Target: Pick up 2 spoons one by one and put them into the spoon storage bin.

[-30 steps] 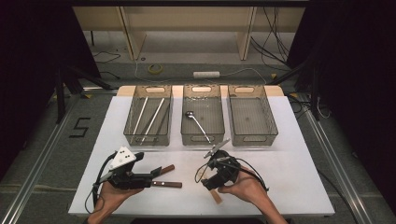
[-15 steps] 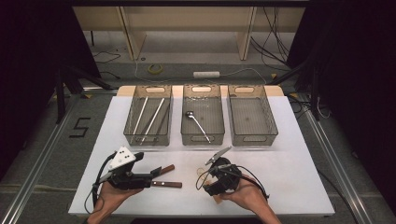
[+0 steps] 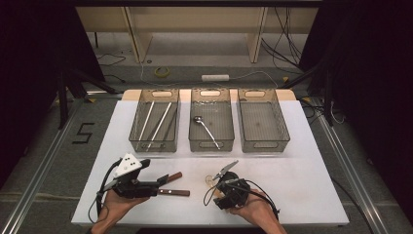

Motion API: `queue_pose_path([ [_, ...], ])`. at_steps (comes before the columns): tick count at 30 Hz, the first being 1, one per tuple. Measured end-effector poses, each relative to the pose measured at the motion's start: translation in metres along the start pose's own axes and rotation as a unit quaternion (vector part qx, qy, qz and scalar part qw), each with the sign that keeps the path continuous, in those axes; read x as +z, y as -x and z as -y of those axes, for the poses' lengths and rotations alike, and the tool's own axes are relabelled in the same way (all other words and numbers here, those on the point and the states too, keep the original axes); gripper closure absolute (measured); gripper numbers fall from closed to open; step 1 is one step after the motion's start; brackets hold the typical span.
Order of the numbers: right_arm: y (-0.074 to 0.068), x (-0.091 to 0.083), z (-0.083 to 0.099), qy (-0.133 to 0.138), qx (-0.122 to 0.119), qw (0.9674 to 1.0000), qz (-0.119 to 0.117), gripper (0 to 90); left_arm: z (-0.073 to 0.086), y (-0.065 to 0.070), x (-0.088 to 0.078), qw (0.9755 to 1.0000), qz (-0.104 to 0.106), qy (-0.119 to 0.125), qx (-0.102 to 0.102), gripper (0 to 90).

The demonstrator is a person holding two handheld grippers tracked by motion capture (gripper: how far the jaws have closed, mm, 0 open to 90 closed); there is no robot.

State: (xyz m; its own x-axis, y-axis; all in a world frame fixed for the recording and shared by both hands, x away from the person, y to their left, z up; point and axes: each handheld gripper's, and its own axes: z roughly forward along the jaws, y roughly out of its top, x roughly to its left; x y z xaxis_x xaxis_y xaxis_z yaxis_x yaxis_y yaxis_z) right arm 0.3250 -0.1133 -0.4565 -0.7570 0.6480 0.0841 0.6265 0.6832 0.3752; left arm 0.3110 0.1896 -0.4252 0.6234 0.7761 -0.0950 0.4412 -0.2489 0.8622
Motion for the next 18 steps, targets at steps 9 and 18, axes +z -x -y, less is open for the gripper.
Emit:
queue_pose_path([
  [9,0.0002,0.0063,0.0019,-0.010,-0.001,0.9999,0.003,62.9,0.0000,-0.0003,-0.0001,1.0000,-0.001,0.000,0.000,15.5],
  [18,-0.0021,0.0071,0.0018,-0.010,-0.011,0.9996,0.023,69.6,0.0000,0.0000,0.0001,1.0000,0.000,-0.001,0.001,15.5],
])
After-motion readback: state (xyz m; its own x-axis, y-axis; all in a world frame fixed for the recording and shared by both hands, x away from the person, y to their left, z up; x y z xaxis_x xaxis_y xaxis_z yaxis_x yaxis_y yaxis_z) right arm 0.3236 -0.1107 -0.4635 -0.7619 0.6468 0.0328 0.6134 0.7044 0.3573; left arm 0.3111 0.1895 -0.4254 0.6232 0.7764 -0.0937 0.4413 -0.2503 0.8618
